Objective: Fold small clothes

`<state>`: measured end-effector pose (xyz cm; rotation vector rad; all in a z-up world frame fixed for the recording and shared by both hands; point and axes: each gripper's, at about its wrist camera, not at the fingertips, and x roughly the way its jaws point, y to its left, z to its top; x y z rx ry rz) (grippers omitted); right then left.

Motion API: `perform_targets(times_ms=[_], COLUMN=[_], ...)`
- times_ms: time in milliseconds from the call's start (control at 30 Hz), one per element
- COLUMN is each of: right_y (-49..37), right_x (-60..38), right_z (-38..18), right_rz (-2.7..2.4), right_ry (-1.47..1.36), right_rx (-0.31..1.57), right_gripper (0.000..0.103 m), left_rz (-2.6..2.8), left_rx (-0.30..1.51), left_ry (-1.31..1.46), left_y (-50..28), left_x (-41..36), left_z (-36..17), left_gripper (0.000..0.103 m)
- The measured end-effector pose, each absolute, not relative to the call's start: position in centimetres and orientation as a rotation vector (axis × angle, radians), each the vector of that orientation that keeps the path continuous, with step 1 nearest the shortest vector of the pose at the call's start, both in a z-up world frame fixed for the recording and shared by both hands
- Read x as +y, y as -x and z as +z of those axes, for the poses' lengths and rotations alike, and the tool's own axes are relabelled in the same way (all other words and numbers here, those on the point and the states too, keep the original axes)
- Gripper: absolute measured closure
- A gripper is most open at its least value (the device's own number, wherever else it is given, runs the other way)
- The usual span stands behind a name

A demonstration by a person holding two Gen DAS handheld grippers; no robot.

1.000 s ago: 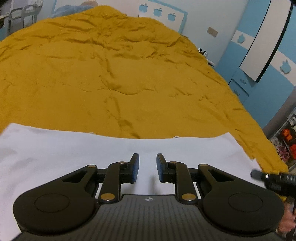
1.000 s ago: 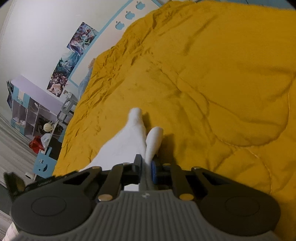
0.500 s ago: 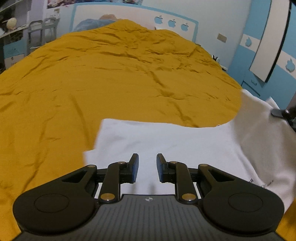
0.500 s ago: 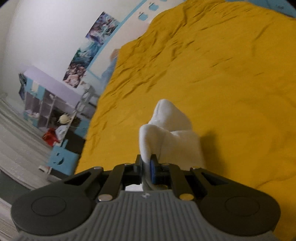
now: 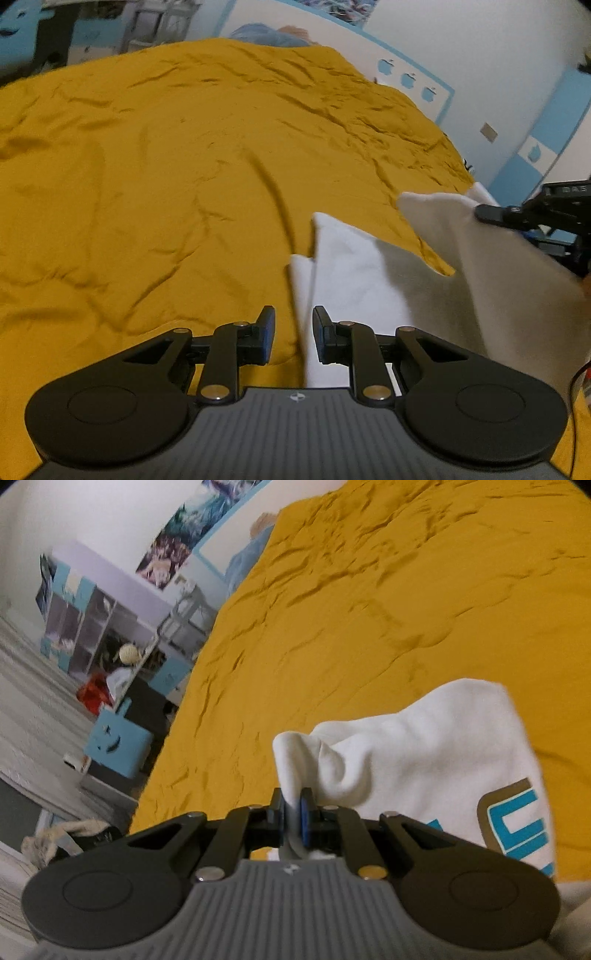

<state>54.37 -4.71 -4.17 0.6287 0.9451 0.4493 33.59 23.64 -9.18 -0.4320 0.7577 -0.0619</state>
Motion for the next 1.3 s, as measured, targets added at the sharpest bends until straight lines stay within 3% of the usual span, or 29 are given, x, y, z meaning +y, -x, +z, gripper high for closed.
perform_targets(times_ms=[267,700,867,1133,1233,1300], right_y=[-54.3,-55.6,-54.1,-48.3,-45.5,-43.7], right_x=[4.5,9.1,9.1,4.2,0.9,-1.7], right_z=[-7.0,-12.8,-10.8,-3.0,-1.1,-0.7], right_rz=[0.445,0.45,0.513,0.684,0.67,0.632], right_ry=[-0.466,-0.337,-0.311,-0.363,-0.314,-0.288], right_rx=[0.998,1.124,1.123,0.988,0.907,0.86], right_gripper=[0.1,0.099,0.089,0.089,0.087,0.077], left_rz=[-0.071,-0.054,-0.061,-0.15,-0.188,-0.193], left_rx=[0.711,0.738,0.732,0.697,0.675,0.675], left_ry=[0.521,0.503,0.515,0.691,0.758,0.774], left_y=[-32.5,-32.0,-30.6,-26.5,-24.9,-24.4], left_x=[25.8,25.4,25.5,26.1,25.8,25.3], left_z=[-9.6,-9.3,-8.0,-5.8,-5.7,-5.9], left_gripper=[0.079,0.079,0.079,0.079,0.069,0.068])
